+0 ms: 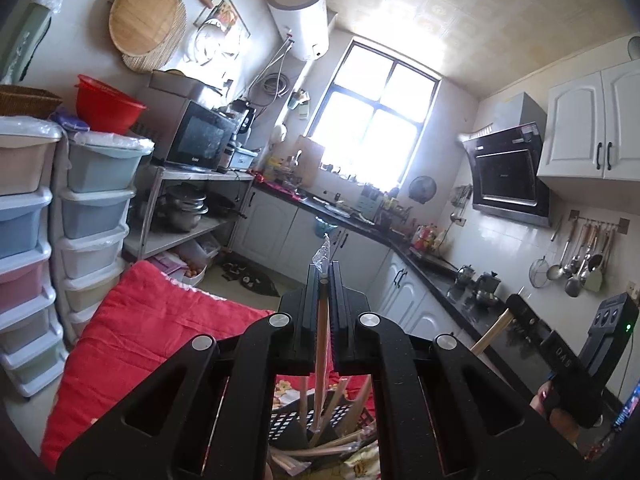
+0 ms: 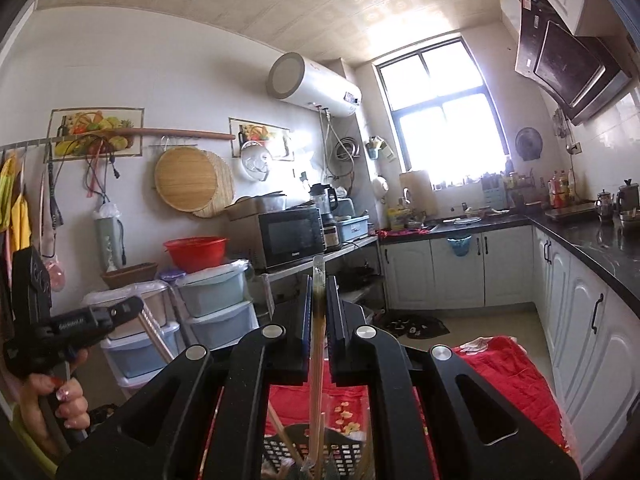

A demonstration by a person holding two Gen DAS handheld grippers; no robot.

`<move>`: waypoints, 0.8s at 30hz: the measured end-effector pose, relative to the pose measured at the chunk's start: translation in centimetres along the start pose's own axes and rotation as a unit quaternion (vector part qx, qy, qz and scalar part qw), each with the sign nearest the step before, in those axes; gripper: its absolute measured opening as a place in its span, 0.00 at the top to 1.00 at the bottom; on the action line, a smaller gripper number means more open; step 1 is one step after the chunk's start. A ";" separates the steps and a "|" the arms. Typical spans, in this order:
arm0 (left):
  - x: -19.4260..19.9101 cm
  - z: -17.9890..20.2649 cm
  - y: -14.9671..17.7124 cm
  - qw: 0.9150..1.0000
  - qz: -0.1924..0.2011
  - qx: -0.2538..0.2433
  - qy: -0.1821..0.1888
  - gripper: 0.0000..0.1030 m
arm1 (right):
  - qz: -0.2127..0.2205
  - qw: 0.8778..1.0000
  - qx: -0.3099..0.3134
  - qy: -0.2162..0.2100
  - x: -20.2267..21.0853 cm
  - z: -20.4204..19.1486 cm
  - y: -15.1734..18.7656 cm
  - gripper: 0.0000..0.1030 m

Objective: Organize utensils

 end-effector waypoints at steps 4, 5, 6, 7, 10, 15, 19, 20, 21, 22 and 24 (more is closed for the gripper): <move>-1.3 -0.7 1.0 1.000 -0.009 0.005 -0.007 0.98 | 0.001 1.000 -0.007 0.005 -1.0 0.9 0.6 0.94; -1.6 -0.8 1.1 1.000 -0.011 0.005 -0.008 0.98 | 0.000 1.000 -0.009 0.006 -1.3 1.3 0.9 0.94; -1.8 -0.9 1.3 1.000 -0.013 0.005 -0.009 0.98 | 0.000 1.000 -0.011 0.006 -1.5 1.5 1.0 0.94; -2.2 -1.0 1.4 1.000 -0.015 0.005 -0.011 0.98 | 0.000 1.000 -0.013 0.007 -1.7 1.6 1.2 0.94; -2.9 -1.1 2.1 1.000 -0.020 0.005 -0.014 0.98 | -0.001 1.000 -0.016 0.011 -2.4 2.0 1.9 0.94; -4.1 -1.1 3.3 0.999 -0.027 -0.003 -0.021 0.98 | -0.003 1.000 -0.015 0.015 -3.4 2.4 3.0 0.94; -5.1 -1.1 4.6 0.999 -0.036 -0.009 -0.024 0.98 | -0.003 1.000 -0.007 0.019 -4.2 2.4 4.2 0.93; -5.5 -1.1 5.1 0.999 -0.042 -0.011 -0.025 0.98 | -0.005 1.000 -0.005 0.020 -4.5 2.4 4.5 0.93; -5.8 -1.1 5.5 0.999 -0.045 -0.012 -0.025 0.98 | -0.009 1.000 -0.003 0.021 -4.9 2.4 5.0 0.93; -6.0 -1.1 5.8 0.998 -0.049 -0.013 -0.025 0.98 | -0.013 1.000 -0.001 0.023 -5.2 2.4 5.5 0.93; -6.6 -1.1 6.6 0.998 -0.055 -0.016 -0.027 0.98 | -0.023 0.999 -0.002 0.022 -5.9 2.4 6.4 0.93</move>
Point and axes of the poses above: each gripper's, at about its wrist camera, not at the fingertips, and x roughly against the way its jaws point, z to its right, y to its underside, the point moved 8 cm from there along -x, roughly the way its jaws point, and after that the axes turned 10 degrees about -z, right-handed, at the moved point
